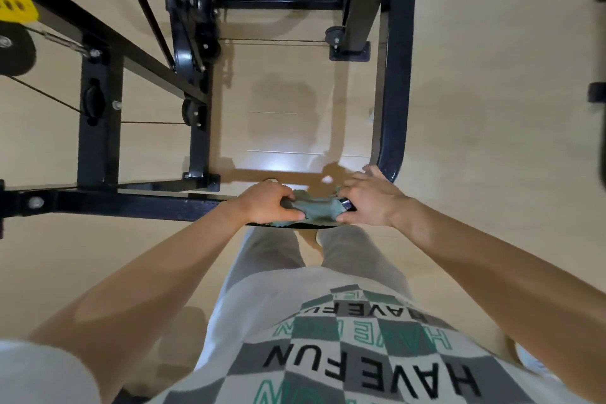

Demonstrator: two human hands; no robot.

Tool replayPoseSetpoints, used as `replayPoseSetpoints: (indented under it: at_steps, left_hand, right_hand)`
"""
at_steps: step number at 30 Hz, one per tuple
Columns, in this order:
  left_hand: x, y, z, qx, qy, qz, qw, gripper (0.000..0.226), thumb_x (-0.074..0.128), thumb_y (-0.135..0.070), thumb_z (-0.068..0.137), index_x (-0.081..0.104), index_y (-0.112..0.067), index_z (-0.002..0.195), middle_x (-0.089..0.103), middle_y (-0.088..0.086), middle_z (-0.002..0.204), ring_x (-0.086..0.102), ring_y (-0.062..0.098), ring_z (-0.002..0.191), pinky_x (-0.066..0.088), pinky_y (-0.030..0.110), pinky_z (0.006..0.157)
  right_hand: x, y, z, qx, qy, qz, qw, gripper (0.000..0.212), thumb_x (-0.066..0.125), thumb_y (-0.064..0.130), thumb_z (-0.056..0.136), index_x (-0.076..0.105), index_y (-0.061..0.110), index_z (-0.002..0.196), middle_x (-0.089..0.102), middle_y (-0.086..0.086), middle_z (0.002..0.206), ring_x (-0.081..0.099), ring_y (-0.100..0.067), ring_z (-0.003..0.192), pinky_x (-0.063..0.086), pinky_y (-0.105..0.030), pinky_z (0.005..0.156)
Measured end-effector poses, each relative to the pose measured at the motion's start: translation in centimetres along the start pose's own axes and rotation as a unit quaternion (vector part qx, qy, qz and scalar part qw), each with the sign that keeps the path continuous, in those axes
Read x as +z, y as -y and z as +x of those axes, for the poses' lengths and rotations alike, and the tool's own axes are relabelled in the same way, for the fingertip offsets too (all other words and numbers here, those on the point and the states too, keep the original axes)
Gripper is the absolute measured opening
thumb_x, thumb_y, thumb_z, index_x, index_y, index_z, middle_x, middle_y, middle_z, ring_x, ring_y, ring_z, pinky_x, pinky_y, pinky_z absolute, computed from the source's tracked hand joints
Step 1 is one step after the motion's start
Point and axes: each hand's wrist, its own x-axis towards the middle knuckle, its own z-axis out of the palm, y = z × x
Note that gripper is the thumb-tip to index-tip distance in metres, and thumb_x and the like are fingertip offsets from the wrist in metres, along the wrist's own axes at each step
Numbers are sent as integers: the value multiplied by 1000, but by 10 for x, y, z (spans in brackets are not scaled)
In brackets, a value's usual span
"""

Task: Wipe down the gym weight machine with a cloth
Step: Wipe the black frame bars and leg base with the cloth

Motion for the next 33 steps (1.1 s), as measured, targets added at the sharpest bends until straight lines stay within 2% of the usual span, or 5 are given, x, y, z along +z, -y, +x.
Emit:
replayPoseSetpoints:
  at_steps: [6,14,20,29,33]
  left_hand:
    - [12,-48,16,-23,-32,-55,998,47,61,-70,86,66,-24,91,65,-3,87,59,22,83,37,32,64]
    - [33,-99,40,9,-92,-121,988,49,62,-59,92,64,-19,121,70,4,105,62,23,91,43,31,73]
    - [34,-112,47,10,-121,-190,974,35,61,-49,96,65,-21,117,70,4,104,63,24,92,44,32,74]
    - [32,-179,80,-112,-238,-288,921,45,59,-48,98,58,-24,136,70,3,102,64,24,92,38,30,69]
    - [30,-201,96,-169,-298,-347,873,38,60,-51,96,62,-31,129,71,0,97,66,23,86,42,31,66]
  right_hand:
    - [-11,-40,-28,-35,-68,-62,995,63,66,52,87,55,17,139,59,1,133,43,-20,133,10,-49,116]
    - [-17,-64,-38,-55,-178,-86,979,52,45,57,92,71,13,101,71,-2,111,61,-22,117,20,-50,107]
    - [-27,-83,-27,-106,-225,-148,957,22,71,33,86,69,12,92,70,-2,101,60,-29,112,26,-51,102]
    - [-79,-171,2,-158,-260,-223,926,25,50,28,97,66,20,115,60,1,131,44,-30,129,32,-49,100]
    - [-101,-192,8,-135,-267,-225,927,31,63,26,91,65,21,121,58,0,134,43,-28,128,29,-47,99]
